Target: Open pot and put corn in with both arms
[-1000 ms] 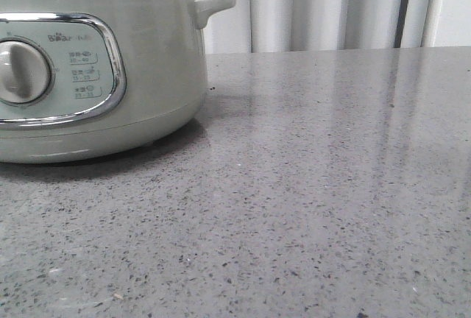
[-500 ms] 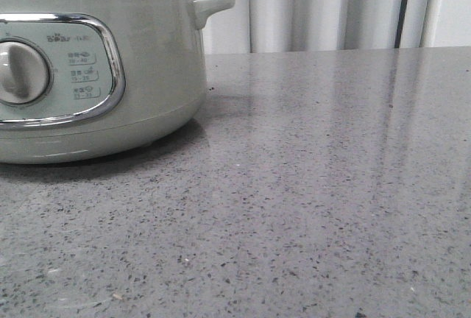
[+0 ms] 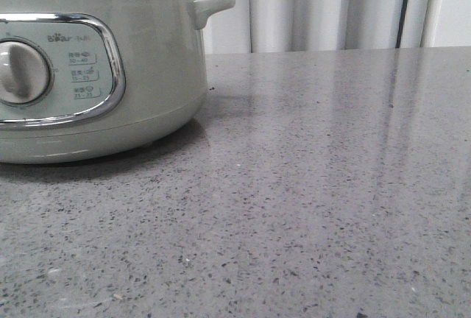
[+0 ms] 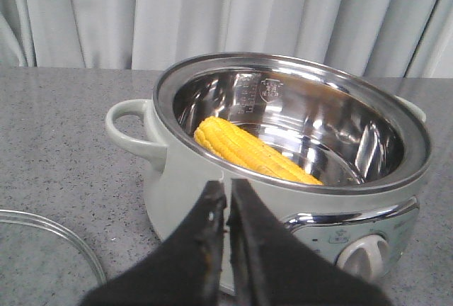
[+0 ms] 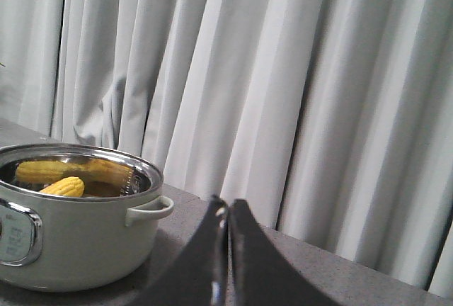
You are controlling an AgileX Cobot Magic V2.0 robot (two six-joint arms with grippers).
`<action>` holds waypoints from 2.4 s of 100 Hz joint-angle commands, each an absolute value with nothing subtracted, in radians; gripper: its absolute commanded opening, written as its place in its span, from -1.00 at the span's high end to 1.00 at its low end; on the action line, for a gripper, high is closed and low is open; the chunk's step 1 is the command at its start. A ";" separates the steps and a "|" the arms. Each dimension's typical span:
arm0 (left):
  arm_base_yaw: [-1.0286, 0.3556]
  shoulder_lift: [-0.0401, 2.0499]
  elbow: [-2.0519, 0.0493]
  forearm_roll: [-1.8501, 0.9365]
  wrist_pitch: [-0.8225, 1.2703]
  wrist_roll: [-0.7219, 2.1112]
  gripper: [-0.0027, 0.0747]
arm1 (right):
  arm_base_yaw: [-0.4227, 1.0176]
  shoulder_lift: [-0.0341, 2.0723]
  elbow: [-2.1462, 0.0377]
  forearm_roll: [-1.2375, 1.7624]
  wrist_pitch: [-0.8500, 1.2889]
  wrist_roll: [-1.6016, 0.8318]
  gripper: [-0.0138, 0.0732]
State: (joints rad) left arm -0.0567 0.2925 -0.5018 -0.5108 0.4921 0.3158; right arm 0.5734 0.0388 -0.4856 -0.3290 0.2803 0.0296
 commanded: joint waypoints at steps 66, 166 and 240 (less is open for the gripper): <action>-0.067 0.079 -0.071 -0.280 0.057 0.207 0.98 | 0.566 0.053 -0.504 -0.348 0.212 0.022 0.78; -0.067 -0.031 0.023 -0.099 0.268 -0.011 0.98 | 0.566 0.053 -0.504 -0.348 0.212 0.022 0.78; -0.067 -0.031 0.023 -0.099 0.268 -0.011 0.98 | 0.289 0.012 -0.200 -0.297 0.200 0.022 0.78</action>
